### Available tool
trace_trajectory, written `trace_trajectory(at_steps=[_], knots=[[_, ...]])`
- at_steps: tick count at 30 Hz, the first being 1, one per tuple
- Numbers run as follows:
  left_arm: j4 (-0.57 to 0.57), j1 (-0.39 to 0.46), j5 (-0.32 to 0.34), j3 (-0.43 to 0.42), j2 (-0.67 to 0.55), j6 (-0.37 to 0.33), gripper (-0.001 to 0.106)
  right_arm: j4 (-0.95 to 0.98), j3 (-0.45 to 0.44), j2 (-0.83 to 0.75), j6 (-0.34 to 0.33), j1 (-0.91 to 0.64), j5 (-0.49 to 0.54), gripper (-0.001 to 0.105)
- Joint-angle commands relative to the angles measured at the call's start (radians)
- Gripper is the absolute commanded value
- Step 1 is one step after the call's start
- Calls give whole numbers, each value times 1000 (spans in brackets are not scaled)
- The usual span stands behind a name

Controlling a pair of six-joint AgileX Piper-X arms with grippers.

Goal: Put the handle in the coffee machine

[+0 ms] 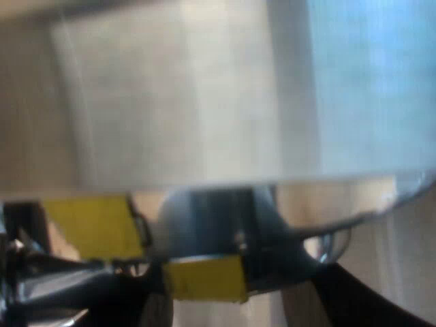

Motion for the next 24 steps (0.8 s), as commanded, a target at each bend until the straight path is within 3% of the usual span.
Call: trace_trajectory(at_steps=[1,13,17,24], knots=[[60,-24,42,-7,-8,6,0,-68,-21,-23,0,-4,-6,40],[119,-189,42,-7,-8,-24,0,-68,-21,-23,-2,-4,-6,40],[148,-192,42,-7,-8,-24,0,-68,-21,-23,-45,-4,-6,40],[190,-192,65,-7,-8,-18,0,-68,-21,-23,-48,-4,-6,40]])
